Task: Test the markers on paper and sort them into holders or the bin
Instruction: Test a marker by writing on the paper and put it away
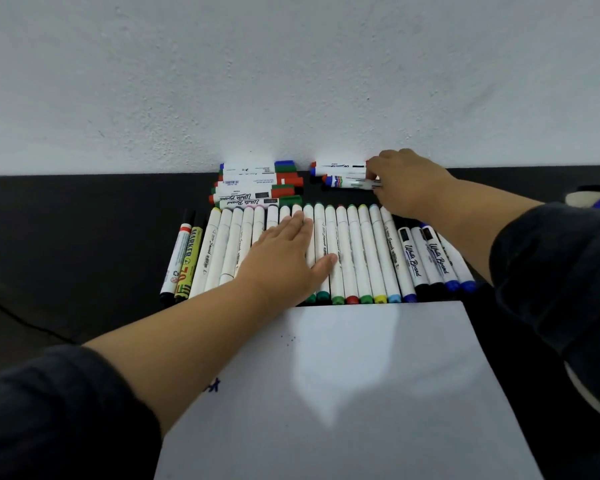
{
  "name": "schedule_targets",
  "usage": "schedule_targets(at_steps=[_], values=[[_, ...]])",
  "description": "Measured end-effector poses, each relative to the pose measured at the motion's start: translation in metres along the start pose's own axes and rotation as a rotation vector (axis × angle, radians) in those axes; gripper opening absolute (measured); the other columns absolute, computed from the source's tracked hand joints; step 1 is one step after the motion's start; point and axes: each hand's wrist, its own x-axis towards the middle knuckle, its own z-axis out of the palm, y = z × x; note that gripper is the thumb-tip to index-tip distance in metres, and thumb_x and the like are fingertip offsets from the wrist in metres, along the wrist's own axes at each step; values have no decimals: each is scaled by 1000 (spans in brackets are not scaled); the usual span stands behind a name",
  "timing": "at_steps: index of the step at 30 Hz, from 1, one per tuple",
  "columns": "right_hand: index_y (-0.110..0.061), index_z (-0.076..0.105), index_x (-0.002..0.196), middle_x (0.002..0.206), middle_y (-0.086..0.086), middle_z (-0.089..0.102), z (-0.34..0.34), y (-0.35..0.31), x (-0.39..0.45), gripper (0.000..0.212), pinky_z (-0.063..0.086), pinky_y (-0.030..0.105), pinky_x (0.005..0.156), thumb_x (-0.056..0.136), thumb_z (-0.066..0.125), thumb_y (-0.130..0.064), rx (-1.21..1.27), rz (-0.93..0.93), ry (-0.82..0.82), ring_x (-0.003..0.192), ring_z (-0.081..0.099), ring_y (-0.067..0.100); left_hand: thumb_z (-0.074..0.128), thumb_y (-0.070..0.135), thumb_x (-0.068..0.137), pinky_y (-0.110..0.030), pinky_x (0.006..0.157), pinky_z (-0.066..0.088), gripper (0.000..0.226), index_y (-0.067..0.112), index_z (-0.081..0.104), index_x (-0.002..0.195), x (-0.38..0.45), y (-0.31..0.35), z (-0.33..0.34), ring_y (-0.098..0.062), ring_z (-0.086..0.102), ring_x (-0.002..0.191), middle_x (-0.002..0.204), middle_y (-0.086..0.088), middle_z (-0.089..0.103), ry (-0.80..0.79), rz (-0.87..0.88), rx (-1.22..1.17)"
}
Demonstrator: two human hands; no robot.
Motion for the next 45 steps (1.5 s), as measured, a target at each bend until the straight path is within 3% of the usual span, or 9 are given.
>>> schedule_targets(at_steps=[9, 15, 18, 21, 24, 30, 35, 40, 45], values=[[-14, 55, 111, 108, 4, 55, -62, -31, -59, 24, 43, 32, 78, 87, 55, -18, 198, 0, -79, 90, 49, 20, 24, 53, 98, -31, 116, 3, 69, 13, 5, 151, -13, 14, -23, -19, 2, 145, 159, -6, 0, -78, -6, 33], [-22, 53, 89, 91, -1, 62, -93, -66, -102, 6, 50, 31, 79, 85, 58, -21, 464, 70, -237, 85, 61, 17, 32, 52, 97, -29, 112, 18, 63, 21, 17, 150, -66, 41, -33, -15, 18, 143, 156, 3, 18, -100, 54, -172], [-24, 49, 79, 78, -2, 61, -100, -84, -120, 12, 49, 26, 67, 87, 57, -20, 616, 113, -262, 71, 59, 13, 38, 55, 94, -28, 108, 24, 62, 27, 26, 148, -104, 49, -37, -14, 26, 139, 153, 5, 29, -97, 24, -343], [-19, 52, 90, 74, -1, 61, -103, -101, -138, 4, 40, 22, 57, 88, 55, -18, 757, 155, -277, 62, 55, 11, 45, 53, 92, -22, 94, 30, 52, 33, 41, 140, -140, 54, -43, -13, 39, 131, 144, 7, 43, -34, -3, -527], [-12, 55, 105, 90, 6, 66, -101, -118, -154, 17, 43, 25, 57, 88, 55, -16, 882, 164, -284, 63, 59, 13, 47, 49, 92, -20, 85, 31, 43, 35, 51, 132, -172, 52, -47, -14, 46, 122, 132, 8, 54, 9, -114, -722], [-12, 47, 80, 69, 6, 61, -86, -153, -187, 11, 37, 23, 50, 88, 54, -9, 1167, 232, -261, 52, 58, 12, 60, 39, 89, -10, 60, 33, 29, 28, 66, 115, -216, 36, -42, 3, 50, 79, 83, 23, 59, 56, -367, -1041], [-15, 52, 82, 67, 0, 60, -69, -183, -207, 11, 37, 23, 50, 91, 57, -19, 1240, 276, -209, 56, 51, 13, 65, 32, 87, -13, 58, 36, 20, 26, 71, 104, -245, 21, -33, 4, 48, 75, 83, 23, 57, 61, -440, -1070], [-15, 54, 86, 69, -6, 59, -56, -201, -217, 15, 38, 22, 52, 93, 56, -27, 1305, 319, -69, 57, 49, 11, 65, 32, 86, -16, 59, 38, 20, 28, 69, 106, -261, 12, -29, -3, 54, 89, 98, 17, 59, 70, -435, -1051], [-24, 49, 82, 78, -5, 57, -37, -214, -227, 13, 35, 16, 49, 94, 56, -28, 1460, 430, 30, 56, 46, 4, 61, 36, 89, -16, 53, 41, 25, 34, 64, 114, -264, 5, -25, -5, 57, 76, 98, 17, 60, 96, -438, -928]])
